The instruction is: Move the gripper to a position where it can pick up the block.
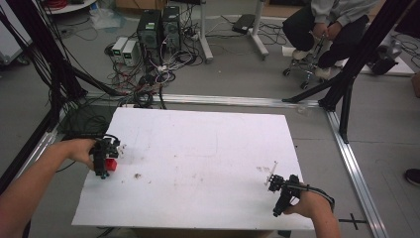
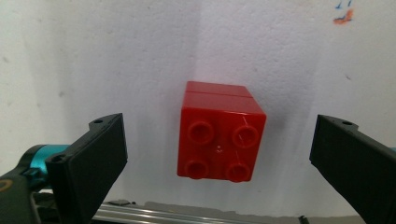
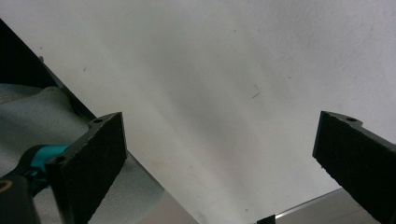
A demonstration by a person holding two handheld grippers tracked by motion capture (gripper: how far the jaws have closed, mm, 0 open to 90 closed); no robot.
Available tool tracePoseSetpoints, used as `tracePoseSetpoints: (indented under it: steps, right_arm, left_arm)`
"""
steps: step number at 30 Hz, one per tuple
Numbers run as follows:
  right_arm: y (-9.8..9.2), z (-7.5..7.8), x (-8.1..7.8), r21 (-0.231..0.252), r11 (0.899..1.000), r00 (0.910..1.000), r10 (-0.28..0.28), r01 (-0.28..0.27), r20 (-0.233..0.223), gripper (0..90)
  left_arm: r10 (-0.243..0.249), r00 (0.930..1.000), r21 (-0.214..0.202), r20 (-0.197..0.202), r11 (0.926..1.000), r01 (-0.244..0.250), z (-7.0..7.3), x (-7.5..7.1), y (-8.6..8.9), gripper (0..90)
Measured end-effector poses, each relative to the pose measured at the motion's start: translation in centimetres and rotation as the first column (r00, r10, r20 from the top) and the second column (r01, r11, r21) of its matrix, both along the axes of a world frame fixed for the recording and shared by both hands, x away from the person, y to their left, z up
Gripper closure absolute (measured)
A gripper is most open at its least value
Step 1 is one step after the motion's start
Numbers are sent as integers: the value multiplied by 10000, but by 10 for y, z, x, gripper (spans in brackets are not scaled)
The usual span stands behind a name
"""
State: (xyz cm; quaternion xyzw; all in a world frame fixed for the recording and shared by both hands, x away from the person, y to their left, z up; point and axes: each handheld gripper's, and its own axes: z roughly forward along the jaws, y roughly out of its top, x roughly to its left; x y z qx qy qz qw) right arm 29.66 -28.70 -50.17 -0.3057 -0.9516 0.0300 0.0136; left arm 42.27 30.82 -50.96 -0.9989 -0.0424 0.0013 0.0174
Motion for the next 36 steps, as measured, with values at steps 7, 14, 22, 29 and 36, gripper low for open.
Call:
tracePoseSetpoints:
  steps: [7,14,22,29,36]
  right_arm:
    - [3,-4,4,-49,10000,9999,80,-80,-77,22]
    - [6,-1,5,-13,9999,9999,166,-166,-4,22]
    - [11,-3,7,-77,9997,9997,222,-222,-29,22]
    - [17,-4,11,-163,9995,9996,271,-272,-79,22]
    - [17,-2,10,-158,9996,9997,250,-250,-25,22]
  left_arm:
    - [-96,9999,-67,38,9999,97,1,0,0,44]
    - [-110,9999,-71,106,9999,111,1,-4,2,45]
    - [-68,9999,-109,90,9999,69,2,-2,3,45]
    - [-136,9999,-79,52,9999,137,2,-2,4,45]
    - [-114,9999,-116,36,9999,114,3,-4,2,45]
